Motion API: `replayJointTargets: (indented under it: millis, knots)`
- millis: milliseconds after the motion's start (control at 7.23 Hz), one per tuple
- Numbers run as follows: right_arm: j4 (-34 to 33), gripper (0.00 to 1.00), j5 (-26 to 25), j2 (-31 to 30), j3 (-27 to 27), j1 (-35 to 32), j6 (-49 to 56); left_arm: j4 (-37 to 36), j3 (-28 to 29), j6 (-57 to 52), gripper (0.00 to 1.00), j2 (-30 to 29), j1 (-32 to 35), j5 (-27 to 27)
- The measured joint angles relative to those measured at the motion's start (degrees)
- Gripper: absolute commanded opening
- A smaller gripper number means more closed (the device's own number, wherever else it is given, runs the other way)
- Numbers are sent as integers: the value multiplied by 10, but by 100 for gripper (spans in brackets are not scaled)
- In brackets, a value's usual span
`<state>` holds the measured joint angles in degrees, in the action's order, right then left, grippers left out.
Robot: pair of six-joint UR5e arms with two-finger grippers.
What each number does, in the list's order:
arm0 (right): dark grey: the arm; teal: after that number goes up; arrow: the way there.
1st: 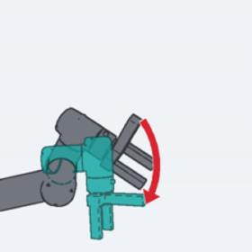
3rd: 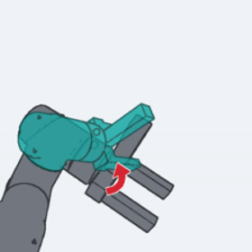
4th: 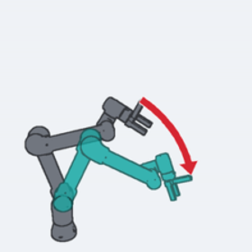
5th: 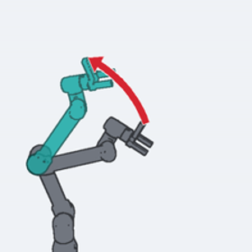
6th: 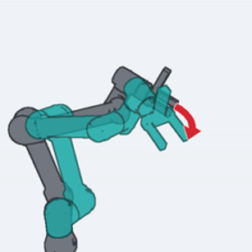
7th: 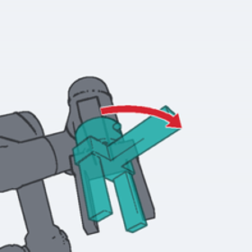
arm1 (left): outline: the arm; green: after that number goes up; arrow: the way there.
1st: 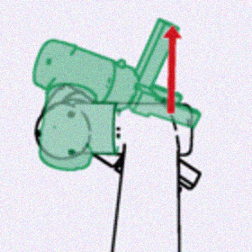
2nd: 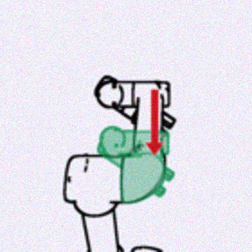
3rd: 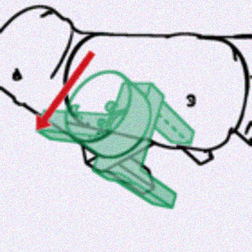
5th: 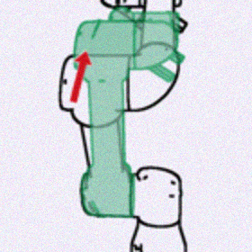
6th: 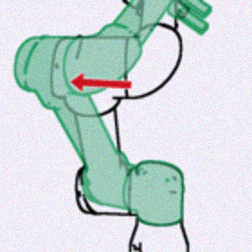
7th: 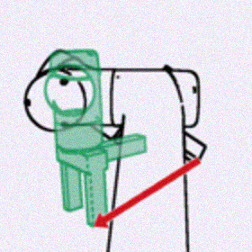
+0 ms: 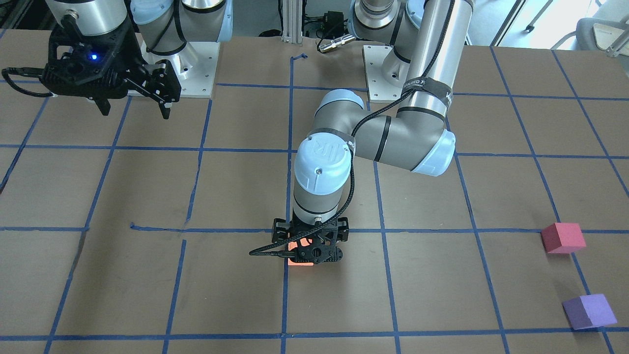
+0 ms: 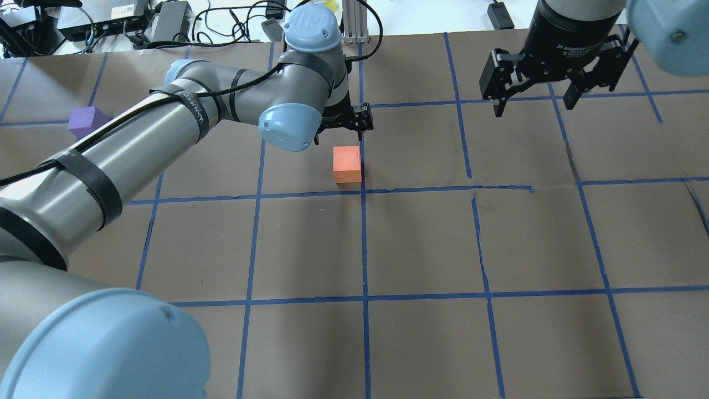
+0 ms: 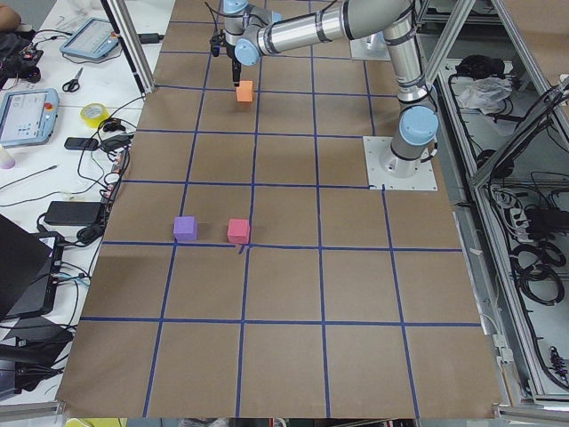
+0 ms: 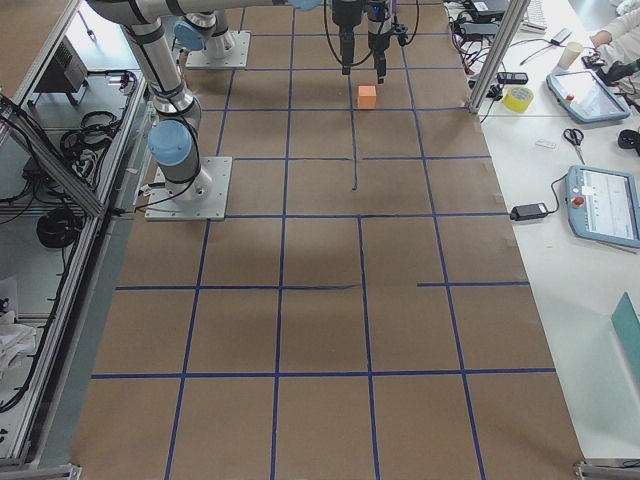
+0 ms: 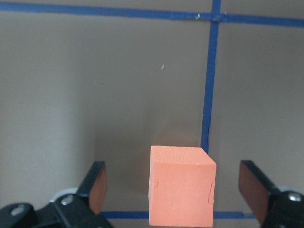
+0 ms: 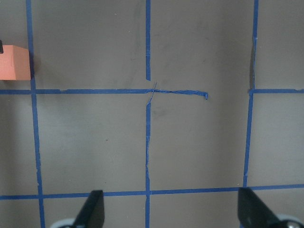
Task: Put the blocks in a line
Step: 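Move the left gripper over the orange cube while the right arm withdraws, then lower the left gripper and grasp the orange cube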
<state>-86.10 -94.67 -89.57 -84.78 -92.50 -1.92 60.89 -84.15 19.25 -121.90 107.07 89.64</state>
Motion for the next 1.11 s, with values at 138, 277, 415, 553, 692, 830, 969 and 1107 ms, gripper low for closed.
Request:
replayJointTargets:
  millis: [138,277,415,553,692,830,969,1107]
  knots:
    - [0,100,0,0,-1,0,-1,7,-2,-2,100,-7,2,0]
    - [0,100,-1,-1,-2,0,-1,7,-3,-1,100,-15,3,1]
    - [0,100,-1,-1,-2,0,-1,5,-3,0,100,-23,3,1]
    - [0,100,-1,-1,-3,0,-2,4,-3,-1,100,-30,3,0]
    - [0,100,-1,-1,-3,0,-2,4,-4,-1,100,-34,4,-1]
    - [0,100,-1,-1,-4,0,-2,4,-3,-1,100,-39,5,-1]
    - [0,100,-1,-1,-4,0,-1,4,-3,-2,100,-45,5,-1]
    - [-1,100,-1,-1,-4,1,-2,4,-4,-2,100,-52,5,-1]
